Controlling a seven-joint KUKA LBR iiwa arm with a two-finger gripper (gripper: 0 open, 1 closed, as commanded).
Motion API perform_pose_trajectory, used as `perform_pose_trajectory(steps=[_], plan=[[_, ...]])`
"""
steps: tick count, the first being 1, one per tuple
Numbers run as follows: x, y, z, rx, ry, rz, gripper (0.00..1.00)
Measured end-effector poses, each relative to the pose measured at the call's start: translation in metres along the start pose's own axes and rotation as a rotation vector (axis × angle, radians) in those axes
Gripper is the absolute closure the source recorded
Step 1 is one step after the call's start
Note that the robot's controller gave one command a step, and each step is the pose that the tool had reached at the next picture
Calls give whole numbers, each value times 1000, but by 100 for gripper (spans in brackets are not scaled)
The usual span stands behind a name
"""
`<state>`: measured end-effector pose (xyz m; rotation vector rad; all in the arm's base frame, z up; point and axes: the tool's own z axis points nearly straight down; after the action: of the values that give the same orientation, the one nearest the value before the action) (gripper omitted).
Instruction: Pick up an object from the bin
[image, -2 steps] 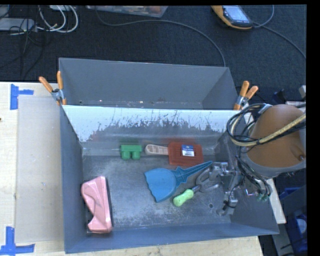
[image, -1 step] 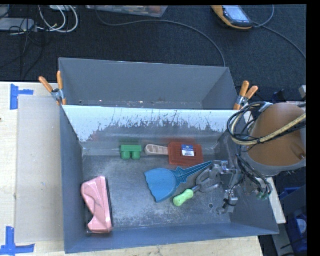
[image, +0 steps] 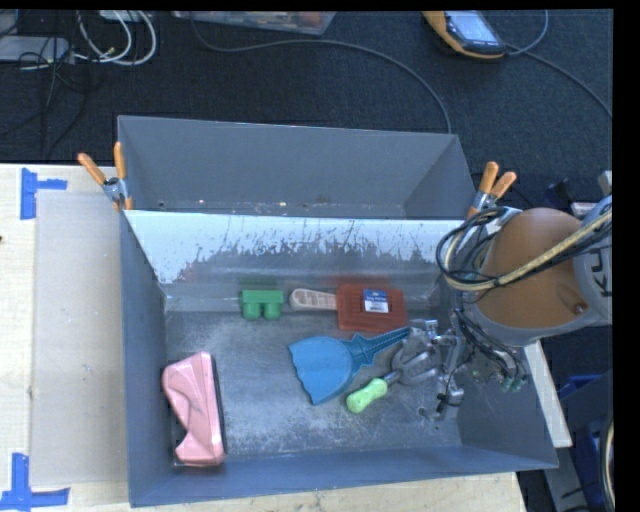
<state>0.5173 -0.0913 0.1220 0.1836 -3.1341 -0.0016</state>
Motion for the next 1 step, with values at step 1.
perform_pose_trajectory(steps=[1], plan=[[-33, 3, 55, 0, 0, -113, 0]])
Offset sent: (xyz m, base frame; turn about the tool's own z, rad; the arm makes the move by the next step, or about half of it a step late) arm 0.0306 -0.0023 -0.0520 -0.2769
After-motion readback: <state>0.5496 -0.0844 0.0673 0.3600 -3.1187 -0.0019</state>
